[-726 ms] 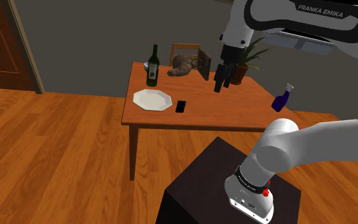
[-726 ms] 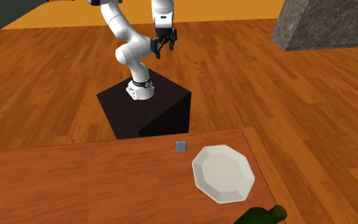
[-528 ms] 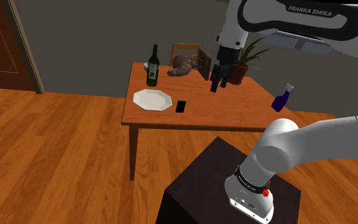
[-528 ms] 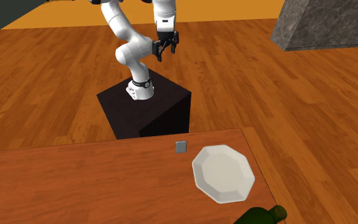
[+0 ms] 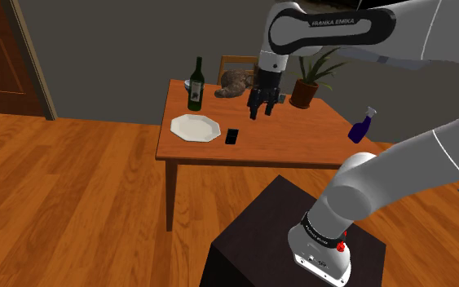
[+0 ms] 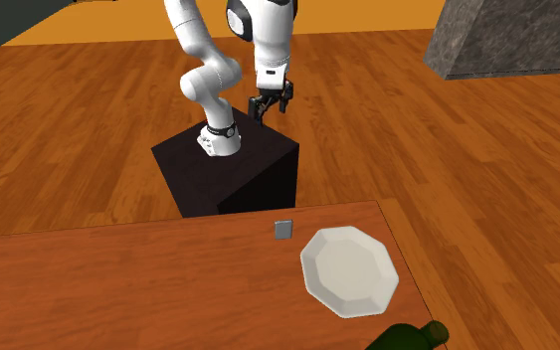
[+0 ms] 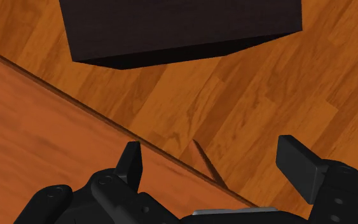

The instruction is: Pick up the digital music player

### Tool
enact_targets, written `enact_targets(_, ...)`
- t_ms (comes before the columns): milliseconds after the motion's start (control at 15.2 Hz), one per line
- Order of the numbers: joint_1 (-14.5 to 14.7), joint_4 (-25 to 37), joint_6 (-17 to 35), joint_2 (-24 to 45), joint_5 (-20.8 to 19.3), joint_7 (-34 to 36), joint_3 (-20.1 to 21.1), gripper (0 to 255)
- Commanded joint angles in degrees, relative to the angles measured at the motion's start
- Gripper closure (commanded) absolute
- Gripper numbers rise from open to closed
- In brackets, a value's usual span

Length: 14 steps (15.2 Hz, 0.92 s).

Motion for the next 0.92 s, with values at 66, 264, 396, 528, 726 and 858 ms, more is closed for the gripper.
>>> enact_targets(66,-0.6,1.8,3.9,6.5,0.2,0.6,-1.0,0)
enact_targets(264,-1.2,4.7,7.0,13.2,0.7,0.9,-2.1,0)
enact_targets(396,-1.6,7.0,8.8,17.7,1.2,1.1,-2.8,0)
enact_targets(528,-2.1,9.4,10.3,22.3,1.8,1.2,-3.5,0)
enact_targets(726,-2.8,13.6,12.1,29.1,3.0,1.2,-4.4,0)
enact_targets(858,-3.4,16.7,12.9,33.6,3.9,1.2,-4.9,0)
